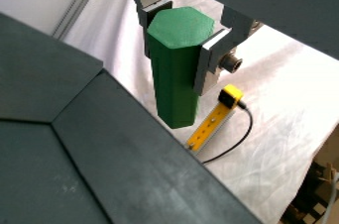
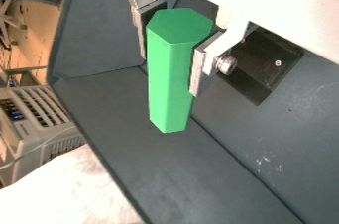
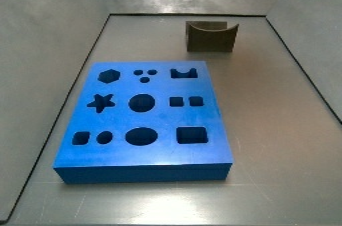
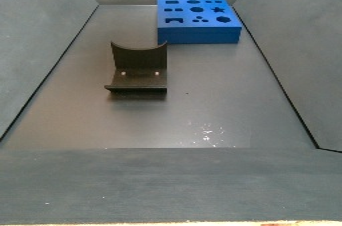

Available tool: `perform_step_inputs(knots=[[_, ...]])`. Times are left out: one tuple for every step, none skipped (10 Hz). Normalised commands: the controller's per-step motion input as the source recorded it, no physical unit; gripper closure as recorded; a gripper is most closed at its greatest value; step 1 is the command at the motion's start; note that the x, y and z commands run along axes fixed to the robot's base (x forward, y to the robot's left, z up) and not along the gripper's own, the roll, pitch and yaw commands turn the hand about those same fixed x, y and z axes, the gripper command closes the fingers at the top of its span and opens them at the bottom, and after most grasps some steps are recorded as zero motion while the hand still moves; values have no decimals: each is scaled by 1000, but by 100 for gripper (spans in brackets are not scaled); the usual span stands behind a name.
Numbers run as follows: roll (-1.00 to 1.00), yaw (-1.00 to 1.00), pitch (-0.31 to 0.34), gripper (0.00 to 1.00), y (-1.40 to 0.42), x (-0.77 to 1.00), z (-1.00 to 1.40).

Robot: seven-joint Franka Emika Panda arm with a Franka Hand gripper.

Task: Pick up the hexagon object. Move up. Place the hexagon object on the fixture. Regrasp the hexagon object. Move to above the board. Insert the hexagon object.
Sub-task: Move to above the board.

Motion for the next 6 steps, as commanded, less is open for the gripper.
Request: perform_step_inputs(knots=[[-66,7,40,100,23,-79,773],[-70,9,46,100,16,-51,552],[-70,11,55,100,12,-41,441],[-66,18,79,100,5,-16,171],[-1000,-105,15,100,-1000,-410,-46],[-1000,-103,5,100,-1000,-408,-47]])
